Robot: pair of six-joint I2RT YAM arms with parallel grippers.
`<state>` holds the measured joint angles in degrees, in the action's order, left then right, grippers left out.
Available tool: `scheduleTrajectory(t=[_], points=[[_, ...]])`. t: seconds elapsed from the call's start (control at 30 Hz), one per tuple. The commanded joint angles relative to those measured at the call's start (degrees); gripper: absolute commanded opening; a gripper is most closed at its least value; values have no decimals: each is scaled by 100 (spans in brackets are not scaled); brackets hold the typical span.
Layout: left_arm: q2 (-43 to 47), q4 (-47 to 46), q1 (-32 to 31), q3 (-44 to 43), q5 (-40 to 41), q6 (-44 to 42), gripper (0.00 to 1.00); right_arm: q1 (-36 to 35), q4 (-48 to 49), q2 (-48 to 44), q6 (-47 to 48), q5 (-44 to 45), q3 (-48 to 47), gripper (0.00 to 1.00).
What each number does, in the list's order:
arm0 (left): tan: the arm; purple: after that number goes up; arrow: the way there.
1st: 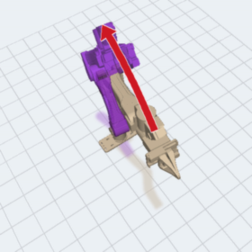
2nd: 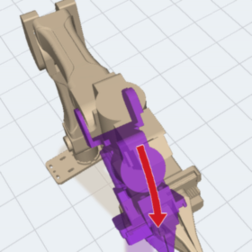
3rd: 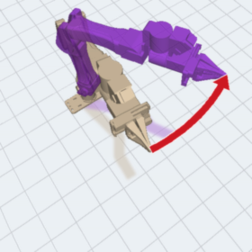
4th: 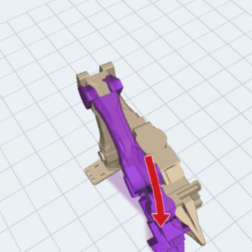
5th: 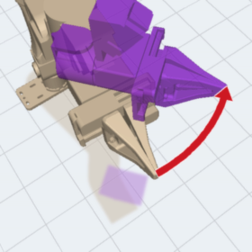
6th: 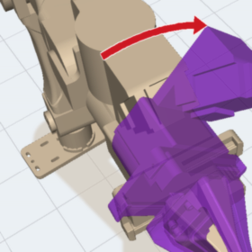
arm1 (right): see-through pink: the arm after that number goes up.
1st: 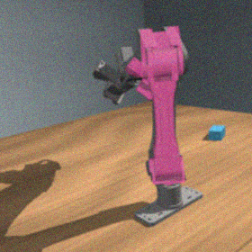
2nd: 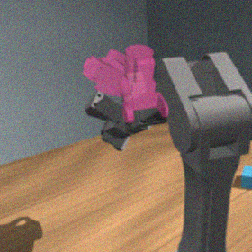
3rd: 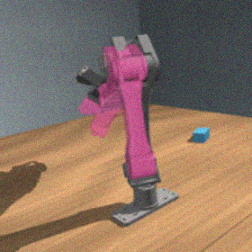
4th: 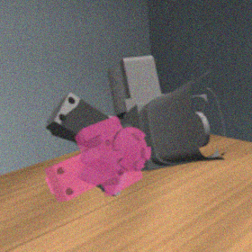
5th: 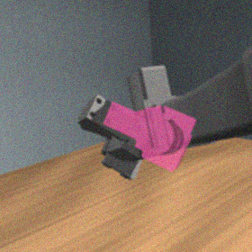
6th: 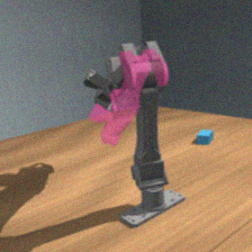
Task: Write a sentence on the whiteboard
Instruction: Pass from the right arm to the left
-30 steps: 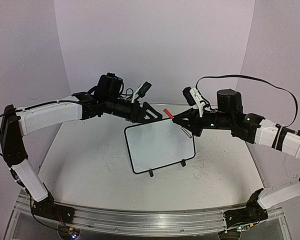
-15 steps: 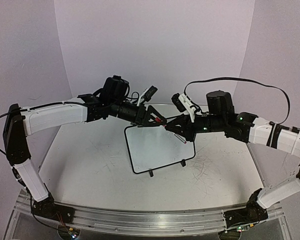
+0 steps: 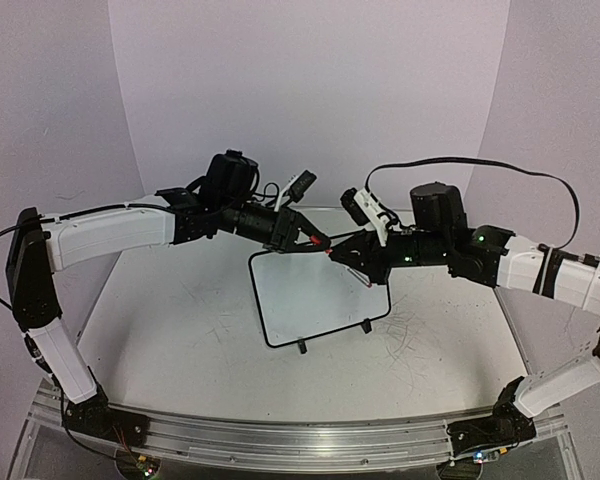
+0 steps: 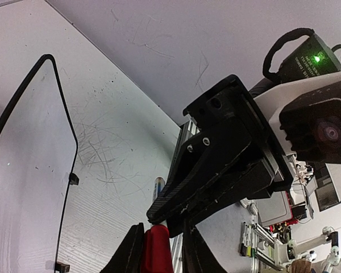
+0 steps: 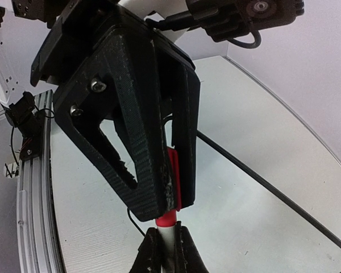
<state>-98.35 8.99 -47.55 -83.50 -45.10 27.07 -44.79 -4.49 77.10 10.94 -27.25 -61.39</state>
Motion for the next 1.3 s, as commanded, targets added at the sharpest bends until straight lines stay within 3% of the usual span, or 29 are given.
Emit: scheduleTrajectory(t=[0.0, 0.2, 0.27, 0.33, 0.43, 0.57, 0.67, 0.8, 0.97, 1.27], points=[[104, -195, -52, -235, -177, -40, 23, -63, 62, 60, 48, 279, -222, 0], [121, -197, -62, -228, -129, -86, 5, -108, 64, 67, 5, 426, -237, 1], [155, -196, -64, -216, -84, -147, 0, -113, 80, 43, -43, 543, -219, 8], [228, -197, -62, -190, 55, -238, 0, -117, 154, -14, -140, 739, -147, 35], [440, -201, -63, -102, 448, -422, 0, -114, 421, -175, -455, 1292, 28, 95], [900, -579, -53, 185, 1036, -515, 0, -104, 1154, -482, -1305, 1681, 335, 98], [1330, -1358, -53, 717, 1357, -310, 0, -108, 2154, -799, -2294, 2051, 793, 98], [1861, -2065, -56, 1166, 1629, -199, 0, -105, 2810, -931, -2865, 2334, 998, 98], [2215, -2453, -53, 1376, 1665, -209, 0, 72, 2939, -736, -3349, 923, 633, 98], [2312, -3007, -49, 1529, 1426, 67, 0, 399, 4003, -108, -4775, -1352, 95, 97]])
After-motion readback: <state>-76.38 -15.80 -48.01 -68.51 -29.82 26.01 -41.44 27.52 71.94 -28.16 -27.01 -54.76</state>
